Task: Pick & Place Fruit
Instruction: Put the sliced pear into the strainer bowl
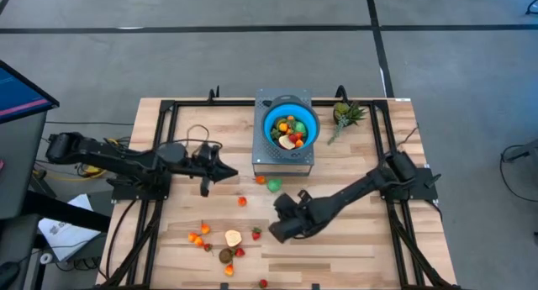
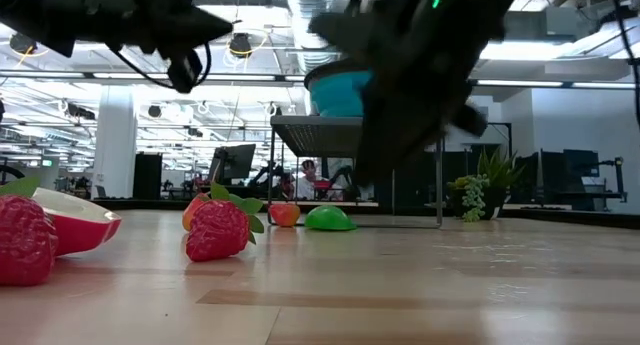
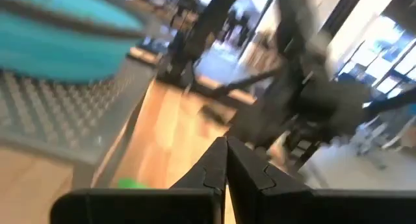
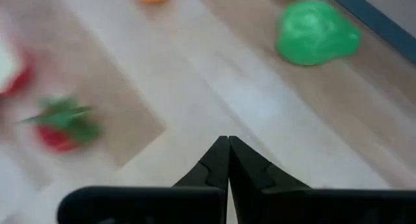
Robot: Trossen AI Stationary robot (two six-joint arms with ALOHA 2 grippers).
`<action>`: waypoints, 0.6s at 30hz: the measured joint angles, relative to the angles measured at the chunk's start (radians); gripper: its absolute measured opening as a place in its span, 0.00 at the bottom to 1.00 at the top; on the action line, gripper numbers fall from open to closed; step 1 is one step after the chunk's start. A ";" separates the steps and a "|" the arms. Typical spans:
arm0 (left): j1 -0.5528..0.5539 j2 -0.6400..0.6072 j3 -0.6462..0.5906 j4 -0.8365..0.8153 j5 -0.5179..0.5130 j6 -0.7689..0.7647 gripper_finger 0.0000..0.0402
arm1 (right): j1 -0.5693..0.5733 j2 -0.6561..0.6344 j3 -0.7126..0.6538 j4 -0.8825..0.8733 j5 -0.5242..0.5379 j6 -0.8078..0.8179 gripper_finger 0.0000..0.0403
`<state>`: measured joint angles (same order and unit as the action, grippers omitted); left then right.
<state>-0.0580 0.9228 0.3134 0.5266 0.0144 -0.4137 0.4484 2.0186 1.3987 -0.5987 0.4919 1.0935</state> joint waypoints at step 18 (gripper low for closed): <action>-0.216 0.358 0.048 0.080 -0.460 0.034 0.00 | 0.038 -0.378 0.000 -0.317 0.093 -0.135 0.00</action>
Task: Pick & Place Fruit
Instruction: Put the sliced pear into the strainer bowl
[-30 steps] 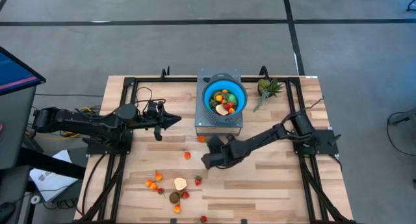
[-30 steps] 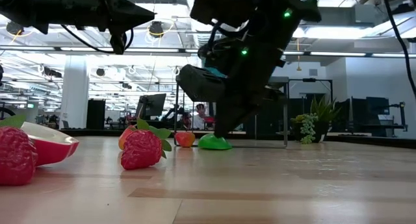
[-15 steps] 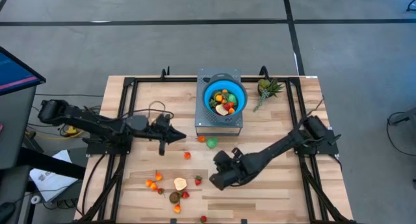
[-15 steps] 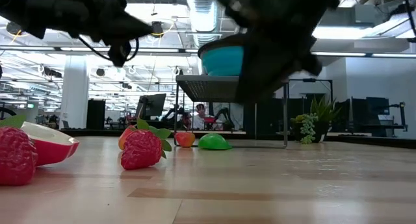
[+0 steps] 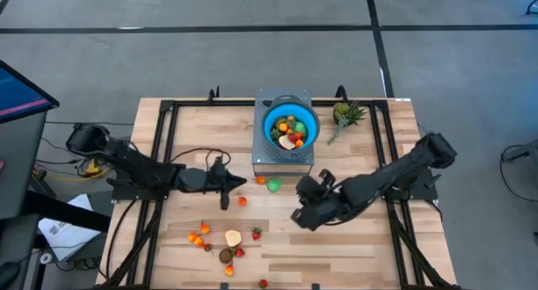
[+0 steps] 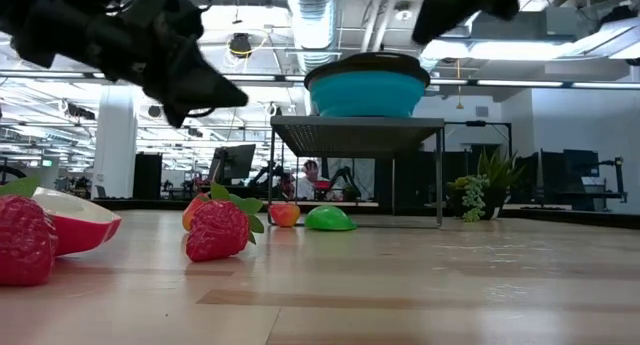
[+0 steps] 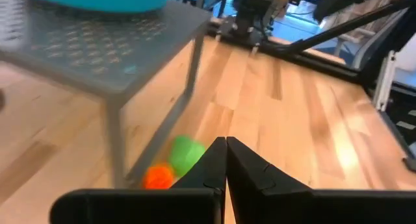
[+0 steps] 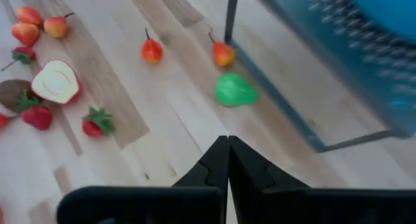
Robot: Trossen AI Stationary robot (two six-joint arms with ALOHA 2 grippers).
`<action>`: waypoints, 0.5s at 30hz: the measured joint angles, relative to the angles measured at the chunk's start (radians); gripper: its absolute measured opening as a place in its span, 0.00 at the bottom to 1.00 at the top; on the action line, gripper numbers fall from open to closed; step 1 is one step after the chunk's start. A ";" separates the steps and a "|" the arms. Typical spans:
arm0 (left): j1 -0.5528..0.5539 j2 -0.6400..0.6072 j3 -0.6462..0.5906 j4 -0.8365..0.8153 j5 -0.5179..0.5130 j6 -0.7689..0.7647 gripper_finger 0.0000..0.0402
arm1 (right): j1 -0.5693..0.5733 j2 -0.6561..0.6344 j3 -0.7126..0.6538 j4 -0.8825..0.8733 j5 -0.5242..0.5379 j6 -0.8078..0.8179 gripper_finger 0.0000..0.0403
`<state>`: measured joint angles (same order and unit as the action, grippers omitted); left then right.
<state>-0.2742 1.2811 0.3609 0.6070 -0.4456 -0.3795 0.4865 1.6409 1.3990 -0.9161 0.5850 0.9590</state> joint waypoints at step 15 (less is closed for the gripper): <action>-0.001 0.351 0.242 0.002 -0.207 -0.080 0.00 | 0.065 -0.397 -0.298 0.118 0.026 -0.039 0.00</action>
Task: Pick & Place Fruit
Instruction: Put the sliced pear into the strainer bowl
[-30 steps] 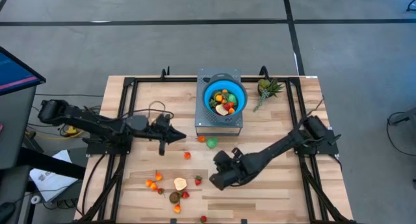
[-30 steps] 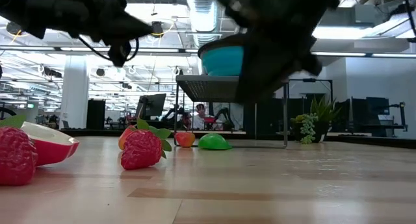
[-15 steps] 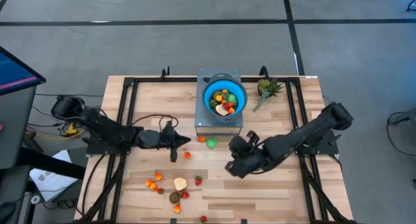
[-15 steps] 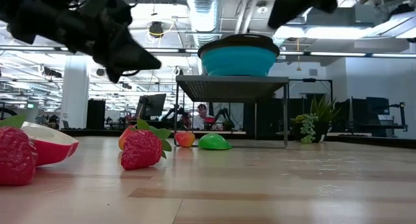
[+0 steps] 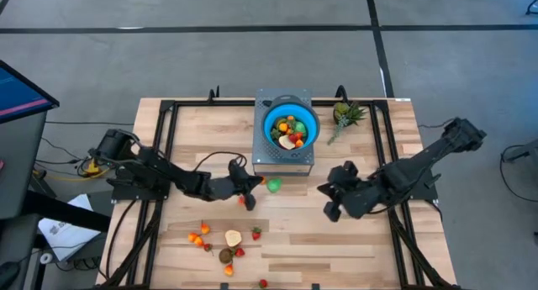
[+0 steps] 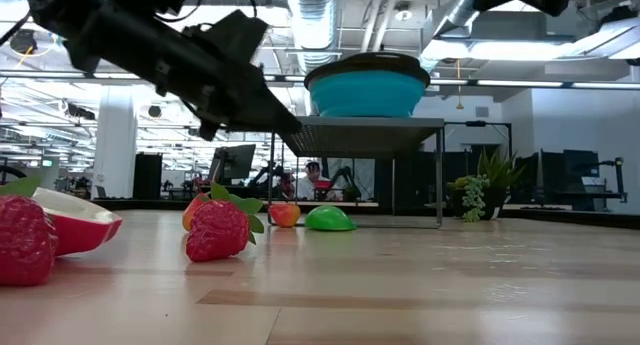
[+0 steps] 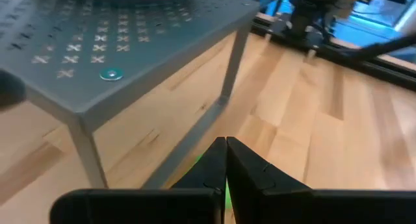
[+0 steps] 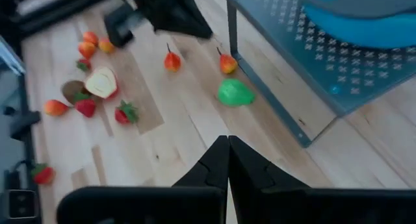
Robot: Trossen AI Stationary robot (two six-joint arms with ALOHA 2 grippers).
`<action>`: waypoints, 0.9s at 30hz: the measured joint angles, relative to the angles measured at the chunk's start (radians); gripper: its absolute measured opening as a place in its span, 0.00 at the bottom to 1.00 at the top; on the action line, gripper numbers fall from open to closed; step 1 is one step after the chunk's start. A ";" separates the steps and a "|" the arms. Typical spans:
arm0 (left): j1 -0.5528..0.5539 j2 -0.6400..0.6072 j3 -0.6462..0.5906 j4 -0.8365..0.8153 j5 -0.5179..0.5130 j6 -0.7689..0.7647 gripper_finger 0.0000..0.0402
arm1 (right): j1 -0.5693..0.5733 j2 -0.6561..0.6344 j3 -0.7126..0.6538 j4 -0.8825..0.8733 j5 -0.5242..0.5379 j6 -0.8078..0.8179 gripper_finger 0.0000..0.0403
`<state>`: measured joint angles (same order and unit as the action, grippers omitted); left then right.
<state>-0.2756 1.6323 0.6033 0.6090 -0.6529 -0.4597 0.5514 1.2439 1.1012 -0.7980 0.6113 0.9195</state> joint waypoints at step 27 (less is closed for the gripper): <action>-0.048 0.286 0.388 -0.421 -0.115 -0.288 0.00 | 0.004 -0.337 -0.119 -0.149 0.020 -0.091 0.00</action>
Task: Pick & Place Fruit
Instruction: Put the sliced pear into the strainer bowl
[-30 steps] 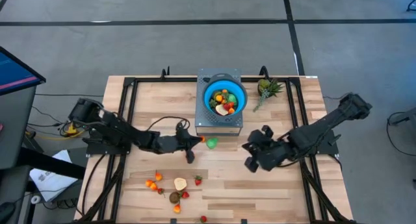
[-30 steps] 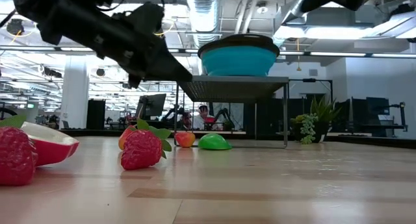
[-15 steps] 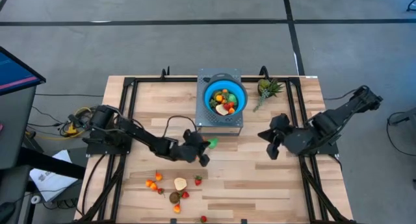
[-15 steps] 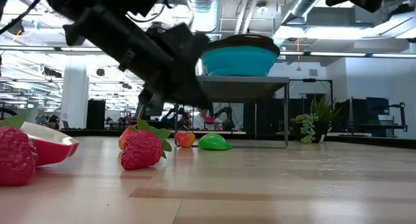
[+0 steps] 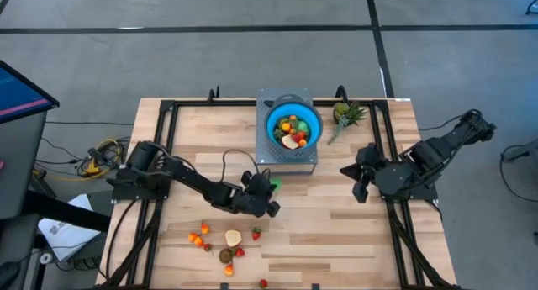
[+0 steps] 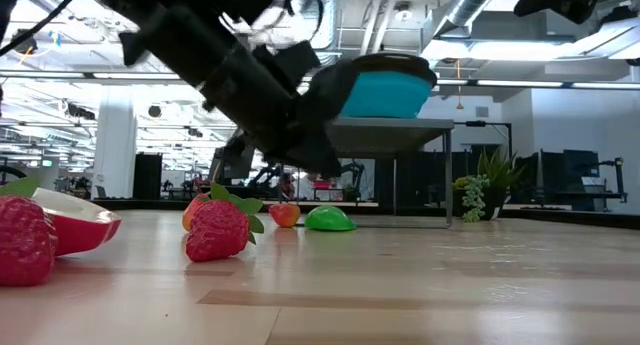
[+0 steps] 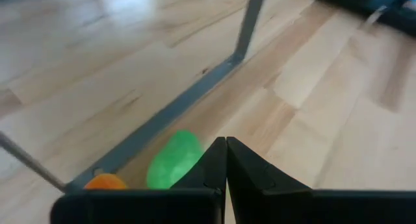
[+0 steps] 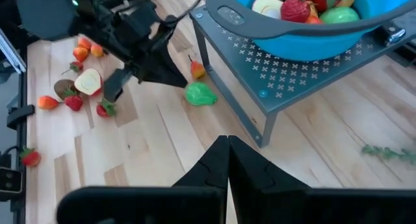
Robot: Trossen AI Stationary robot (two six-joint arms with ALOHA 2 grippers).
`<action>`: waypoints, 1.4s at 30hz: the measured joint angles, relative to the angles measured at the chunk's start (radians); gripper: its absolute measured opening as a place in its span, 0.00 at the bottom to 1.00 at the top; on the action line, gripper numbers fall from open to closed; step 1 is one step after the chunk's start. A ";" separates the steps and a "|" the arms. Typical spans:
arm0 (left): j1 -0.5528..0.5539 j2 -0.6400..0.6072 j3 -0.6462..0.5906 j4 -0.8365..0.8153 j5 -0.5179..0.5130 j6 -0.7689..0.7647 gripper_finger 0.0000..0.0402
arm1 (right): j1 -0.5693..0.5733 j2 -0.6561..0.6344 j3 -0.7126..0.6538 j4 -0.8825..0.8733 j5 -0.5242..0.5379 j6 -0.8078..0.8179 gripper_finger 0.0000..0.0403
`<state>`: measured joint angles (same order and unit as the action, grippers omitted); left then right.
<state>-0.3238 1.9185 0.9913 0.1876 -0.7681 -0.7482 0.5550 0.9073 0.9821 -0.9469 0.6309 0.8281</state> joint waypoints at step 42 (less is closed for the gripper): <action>-0.273 0.095 0.453 -0.050 -0.205 -0.214 0.00 | 0.065 -0.081 0.000 -0.121 -0.022 -0.151 0.00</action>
<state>-0.5971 2.0134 1.4441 0.1372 -0.9726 -0.9619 0.6197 0.8262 0.9825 -1.0680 0.6093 0.6770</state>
